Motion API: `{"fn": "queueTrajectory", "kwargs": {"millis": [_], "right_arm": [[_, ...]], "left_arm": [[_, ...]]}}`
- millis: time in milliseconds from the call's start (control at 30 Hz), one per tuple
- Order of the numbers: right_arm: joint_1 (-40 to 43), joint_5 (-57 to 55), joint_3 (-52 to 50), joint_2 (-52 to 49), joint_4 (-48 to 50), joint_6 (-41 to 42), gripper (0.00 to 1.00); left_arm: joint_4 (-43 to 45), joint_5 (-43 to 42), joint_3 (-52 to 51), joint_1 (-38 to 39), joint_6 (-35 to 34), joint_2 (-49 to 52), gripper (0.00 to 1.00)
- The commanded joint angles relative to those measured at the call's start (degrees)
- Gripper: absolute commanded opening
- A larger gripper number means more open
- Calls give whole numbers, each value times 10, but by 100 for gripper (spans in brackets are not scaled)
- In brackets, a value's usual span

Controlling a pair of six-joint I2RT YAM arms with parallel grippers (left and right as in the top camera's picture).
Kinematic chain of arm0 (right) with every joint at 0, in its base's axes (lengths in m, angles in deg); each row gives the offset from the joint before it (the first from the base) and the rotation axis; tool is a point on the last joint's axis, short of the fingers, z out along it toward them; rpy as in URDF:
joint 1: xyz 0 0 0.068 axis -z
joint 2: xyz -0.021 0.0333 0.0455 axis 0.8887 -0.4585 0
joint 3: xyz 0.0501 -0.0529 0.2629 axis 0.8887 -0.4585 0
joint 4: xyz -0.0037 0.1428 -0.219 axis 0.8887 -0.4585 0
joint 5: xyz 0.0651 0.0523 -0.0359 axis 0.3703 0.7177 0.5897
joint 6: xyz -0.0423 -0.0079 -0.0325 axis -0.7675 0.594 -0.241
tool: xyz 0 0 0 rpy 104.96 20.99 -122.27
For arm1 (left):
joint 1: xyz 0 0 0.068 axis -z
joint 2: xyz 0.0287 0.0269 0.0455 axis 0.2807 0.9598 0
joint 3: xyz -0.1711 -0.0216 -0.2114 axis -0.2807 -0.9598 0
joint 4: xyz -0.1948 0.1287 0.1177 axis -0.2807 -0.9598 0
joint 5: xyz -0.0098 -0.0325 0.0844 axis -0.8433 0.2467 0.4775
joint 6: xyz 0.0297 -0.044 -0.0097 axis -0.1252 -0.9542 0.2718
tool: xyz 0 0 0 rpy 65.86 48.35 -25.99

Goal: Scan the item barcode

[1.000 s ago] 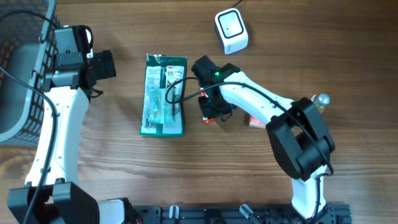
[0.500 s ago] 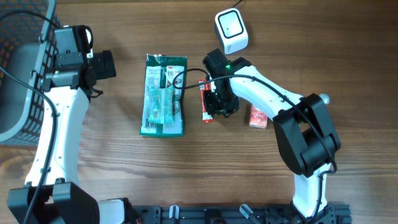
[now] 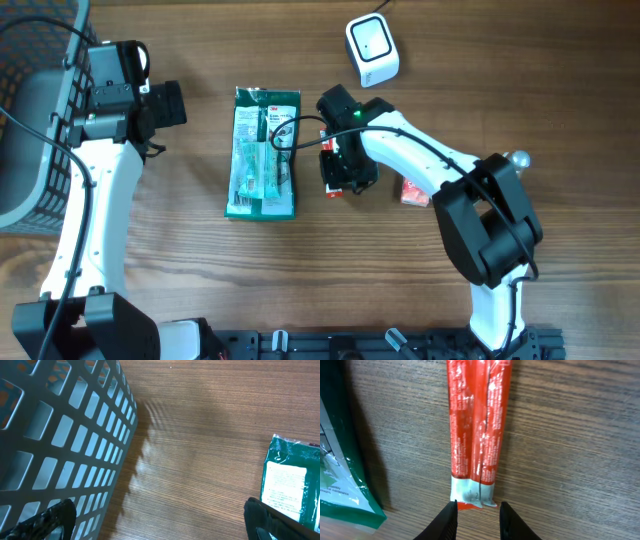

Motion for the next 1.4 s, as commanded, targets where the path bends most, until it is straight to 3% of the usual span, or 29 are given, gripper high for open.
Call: {"fn": "queueTrajectory", "kwargs": {"millis": [0, 1367], "right_arm": [[-4, -23, -5, 15, -1, 15, 28], [-5, -45, -5, -2, 17, 16, 28]], "left_arm": [[2, 1, 1, 0, 4, -1, 100], [2, 1, 1, 0, 4, -1, 100]]}}
